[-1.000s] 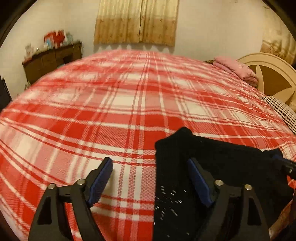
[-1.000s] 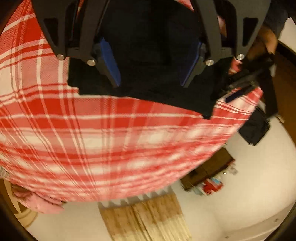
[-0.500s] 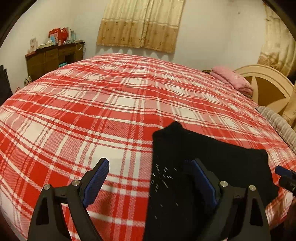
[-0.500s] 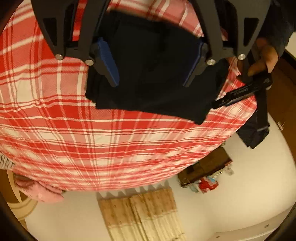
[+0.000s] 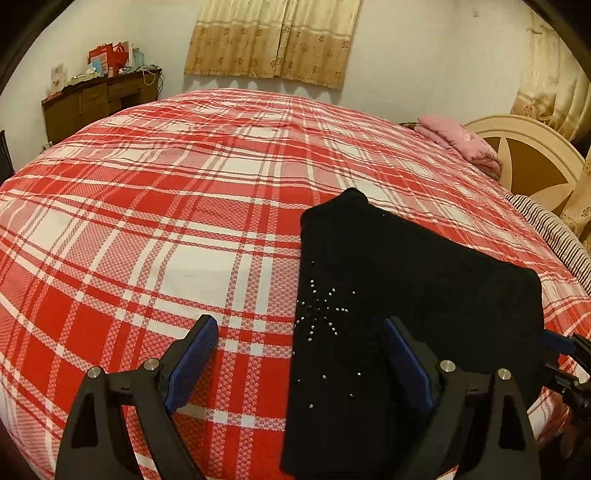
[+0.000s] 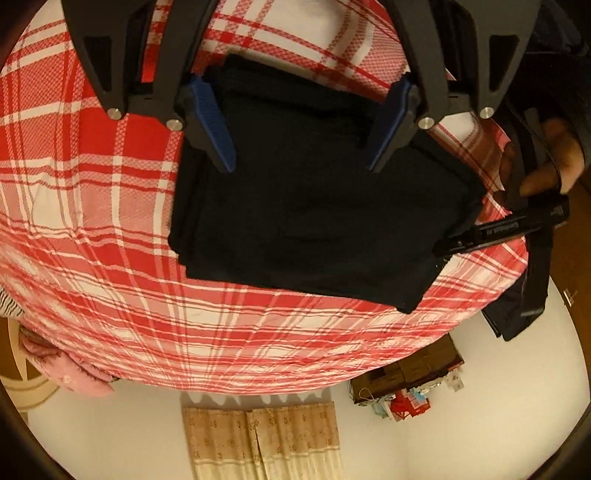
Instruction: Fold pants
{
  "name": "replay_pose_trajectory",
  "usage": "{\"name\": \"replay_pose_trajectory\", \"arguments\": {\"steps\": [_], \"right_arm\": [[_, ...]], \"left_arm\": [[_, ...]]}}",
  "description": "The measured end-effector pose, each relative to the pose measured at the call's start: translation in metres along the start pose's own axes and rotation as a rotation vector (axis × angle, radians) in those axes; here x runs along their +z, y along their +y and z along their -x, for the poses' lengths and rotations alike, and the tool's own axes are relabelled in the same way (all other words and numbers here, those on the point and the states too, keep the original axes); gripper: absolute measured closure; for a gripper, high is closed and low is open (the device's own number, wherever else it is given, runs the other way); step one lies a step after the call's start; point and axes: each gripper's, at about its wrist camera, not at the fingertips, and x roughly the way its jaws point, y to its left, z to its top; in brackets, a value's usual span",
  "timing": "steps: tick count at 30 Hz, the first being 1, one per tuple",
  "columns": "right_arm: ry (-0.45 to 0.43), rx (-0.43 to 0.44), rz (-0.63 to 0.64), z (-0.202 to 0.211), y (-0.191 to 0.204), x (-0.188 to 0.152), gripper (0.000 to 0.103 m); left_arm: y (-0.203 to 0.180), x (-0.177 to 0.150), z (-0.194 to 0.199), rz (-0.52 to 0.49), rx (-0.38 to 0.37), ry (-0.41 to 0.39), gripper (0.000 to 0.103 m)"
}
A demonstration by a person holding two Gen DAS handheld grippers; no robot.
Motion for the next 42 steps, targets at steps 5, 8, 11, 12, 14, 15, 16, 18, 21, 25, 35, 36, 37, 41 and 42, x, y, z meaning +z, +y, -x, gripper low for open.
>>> {"name": "replay_pose_trajectory", "arguments": {"steps": [5, 8, 11, 12, 14, 15, 16, 18, 21, 25, 35, 36, 37, 41, 42], "right_arm": [[0.002, -0.020, 0.028, -0.001, 0.004, -0.001, 0.027], [0.005, -0.017, 0.023, 0.000, 0.004, 0.000, 0.027], [-0.008, 0.008, -0.029, 0.009, 0.000, 0.004, 0.027], [-0.023, 0.020, -0.054, 0.014, -0.002, 0.007, 0.027], [-0.056, 0.026, -0.060, 0.020, -0.001, 0.010, 0.027], [-0.069, 0.017, -0.053, 0.022, 0.000, 0.011, 0.027], [-0.070, 0.006, -0.051, 0.022, 0.000, 0.012, 0.027], [-0.069, -0.006, -0.071, 0.020, -0.006, 0.011, 0.027], [-0.057, -0.024, -0.155, 0.016, -0.026, 0.009, 0.027], [0.029, -0.071, -0.189, -0.001, -0.042, 0.004, 0.027], [-0.037, -0.023, -0.242, 0.010, -0.055, 0.005, 0.025], [-0.036, -0.020, -0.248, 0.009, -0.056, 0.005, 0.025], [-0.029, -0.014, -0.254, 0.007, -0.058, 0.004, 0.025], [-0.014, -0.003, -0.263, 0.001, -0.059, 0.003, 0.025], [-0.015, -0.001, -0.263, 0.001, -0.060, 0.003, 0.025]], "left_arm": [[0.002, -0.001, 0.002, 0.004, -0.010, 0.014, 0.012], [0.003, -0.002, 0.007, 0.004, -0.027, 0.029, 0.012], [0.005, -0.003, 0.017, -0.007, -0.019, 0.005, 0.012], [0.005, -0.004, 0.019, -0.005, -0.021, 0.002, 0.012], [0.005, -0.004, 0.021, -0.007, -0.033, 0.002, 0.012], [0.003, -0.004, 0.022, -0.013, -0.034, 0.003, 0.012], [0.002, -0.005, 0.023, -0.020, -0.036, 0.000, 0.012], [0.001, -0.006, 0.024, -0.031, -0.050, -0.001, 0.012], [-0.001, -0.008, 0.016, -0.036, -0.043, 0.018, 0.012], [-0.001, -0.012, 0.008, -0.045, -0.039, 0.027, 0.012], [-0.014, -0.007, 0.012, -0.096, -0.085, -0.007, 0.012], [-0.015, -0.007, 0.010, -0.104, -0.084, -0.007, 0.012], [-0.015, -0.005, 0.008, -0.111, -0.080, -0.007, 0.012], [-0.011, 0.003, -0.006, -0.104, -0.131, 0.032, 0.012], [-0.010, 0.004, -0.006, -0.114, -0.137, 0.030, 0.011]]}}
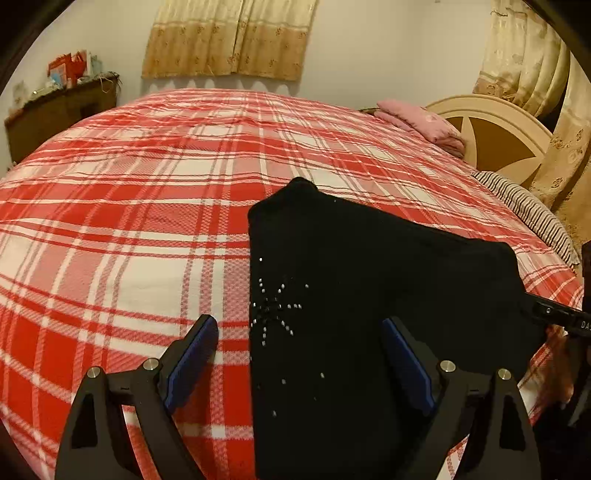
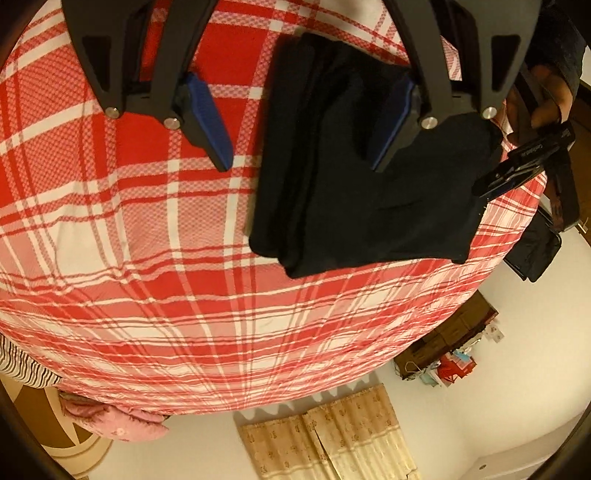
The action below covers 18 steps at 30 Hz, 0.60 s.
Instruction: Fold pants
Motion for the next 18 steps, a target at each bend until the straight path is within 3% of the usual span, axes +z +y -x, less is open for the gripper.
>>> {"name": "replay_pose_trajectory", "arguments": {"steps": [6, 8, 10, 18], "right_arm": [[-0.004, 0.002, -0.032, -0.007, -0.005, 0.008, 0.025], [0.000, 0.017, -0.043, -0.011, -0.004, 0.011, 0.026], [0.014, 0.066, -0.067, -0.015, -0.002, 0.014, 0.034], [0.031, 0.163, -0.188, -0.016, -0.025, 0.014, 0.050]], "left_arm": [[-0.005, 0.004, -0.005, -0.034, -0.010, 0.006, 0.005], [-0.010, 0.005, -0.005, -0.036, -0.058, 0.007, 0.005], [-0.014, 0.006, -0.007, -0.035, -0.116, 0.012, 0.005], [-0.012, 0.011, -0.012, -0.050, -0.119, 0.018, 0.005]]}}
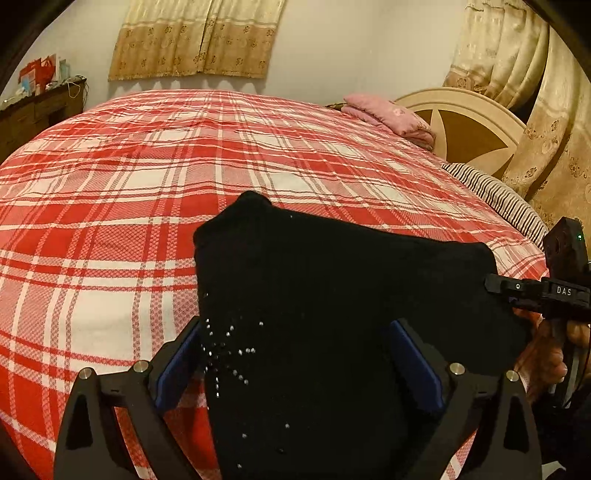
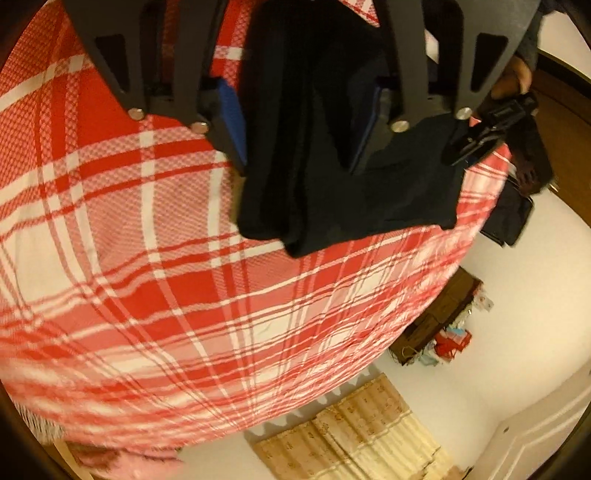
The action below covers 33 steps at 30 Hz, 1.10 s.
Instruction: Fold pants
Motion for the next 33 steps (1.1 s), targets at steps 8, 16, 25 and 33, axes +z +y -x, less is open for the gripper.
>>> {"name": "replay_pose_trajectory", "arguments": {"steps": [8, 16, 25, 33], "right_arm": [[-0.005, 0.007, 0.032, 0.001, 0.007, -0.003, 0.059], [0.005, 0.026, 0.011, -0.002, 0.002, -0.003, 0.060], [0.000, 0.030, 0.012, -0.003, 0.001, -0.003, 0.062], [-0.065, 0.010, 0.122, 0.009, 0.026, -0.010, 0.074]], "left_arm": [[0.009, 0.005, 0.003, 0.056, -0.032, 0.014, 0.005], [0.011, 0.001, 0.003, 0.048, 0.009, -0.008, 0.005], [-0.004, -0.001, 0.006, 0.005, 0.003, -0.024, 0.051], [-0.005, -0.001, 0.019, 0.005, 0.015, -0.063, 0.082]]}}
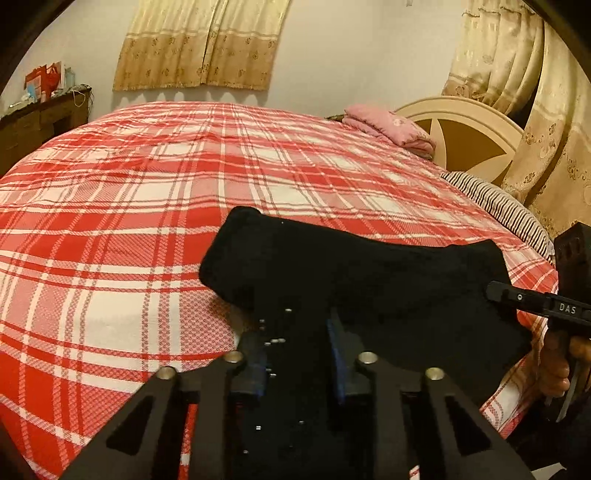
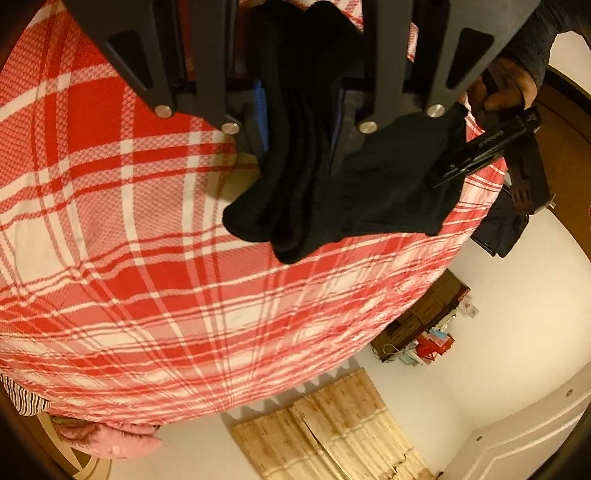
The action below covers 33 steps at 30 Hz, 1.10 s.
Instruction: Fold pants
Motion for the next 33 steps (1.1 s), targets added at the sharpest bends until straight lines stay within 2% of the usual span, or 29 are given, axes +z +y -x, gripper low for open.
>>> {"name": "replay_pose_trajectory", "arguments": {"steps": [6, 12, 19, 33], "right_arm": [[-0.049, 0.028, 0.041, 0.011, 0.020, 0.006, 0.075], [-0.064, 0.046, 0.084, 0.006, 0.038, 0.023, 0.075], [-0.023, 0.089, 0.120, -0.038, 0.060, 0.058, 0.076], [0.058, 0.204, 0.256, -0.147, 0.162, 0.110, 0.076]], "left_arm": [[0.002, 0.004, 0.013, 0.010, 0.011, -0.026, 0.088], [0.014, 0.015, 0.028, 0.016, 0.025, -0.045, 0.090], [0.051, 0.029, 0.054, 0.046, 0.112, -0.099, 0.091], [0.144, 0.052, 0.095, 0.102, 0.307, -0.160, 0.091]]}}
